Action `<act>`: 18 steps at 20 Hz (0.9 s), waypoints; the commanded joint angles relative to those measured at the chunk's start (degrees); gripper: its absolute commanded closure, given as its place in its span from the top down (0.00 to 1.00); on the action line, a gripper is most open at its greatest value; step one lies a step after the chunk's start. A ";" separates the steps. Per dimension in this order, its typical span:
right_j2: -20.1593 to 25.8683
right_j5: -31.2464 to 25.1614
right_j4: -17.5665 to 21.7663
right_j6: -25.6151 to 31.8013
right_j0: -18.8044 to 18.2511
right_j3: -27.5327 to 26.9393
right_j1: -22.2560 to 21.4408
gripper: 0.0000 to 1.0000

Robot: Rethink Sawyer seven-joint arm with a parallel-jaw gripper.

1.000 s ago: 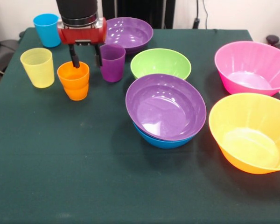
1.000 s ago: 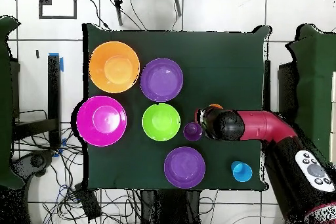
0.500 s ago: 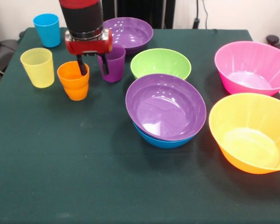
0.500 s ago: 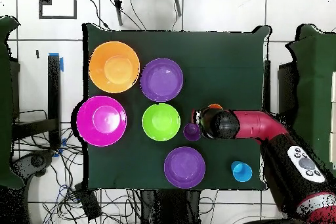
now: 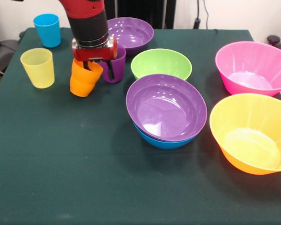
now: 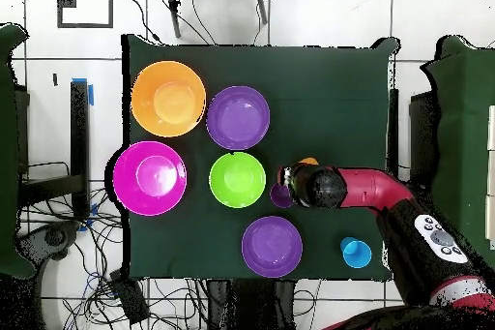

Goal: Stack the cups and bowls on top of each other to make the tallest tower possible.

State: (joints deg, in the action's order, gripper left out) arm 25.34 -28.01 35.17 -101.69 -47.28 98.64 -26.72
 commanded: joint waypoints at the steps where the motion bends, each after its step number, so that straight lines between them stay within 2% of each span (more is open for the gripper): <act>1: -1.40 3.21 3.10 -1.05 2.76 -3.59 1.90 1.00; 7: -1.23 2.79 2.44 -0.77 2.57 -3.24 1.37 1.00; 8: -1.27 2.28 1.91 -1.02 2.46 -3.19 1.50 0.00; 14: 0.84 0.46 0.56 1.29 0.60 -3.28 1.62 0.00; 18: 0.18 -0.07 0.85 0.91 1.21 -3.22 0.77 0.00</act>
State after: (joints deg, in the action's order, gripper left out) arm 25.23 -27.14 35.12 -101.69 -47.93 97.29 -28.79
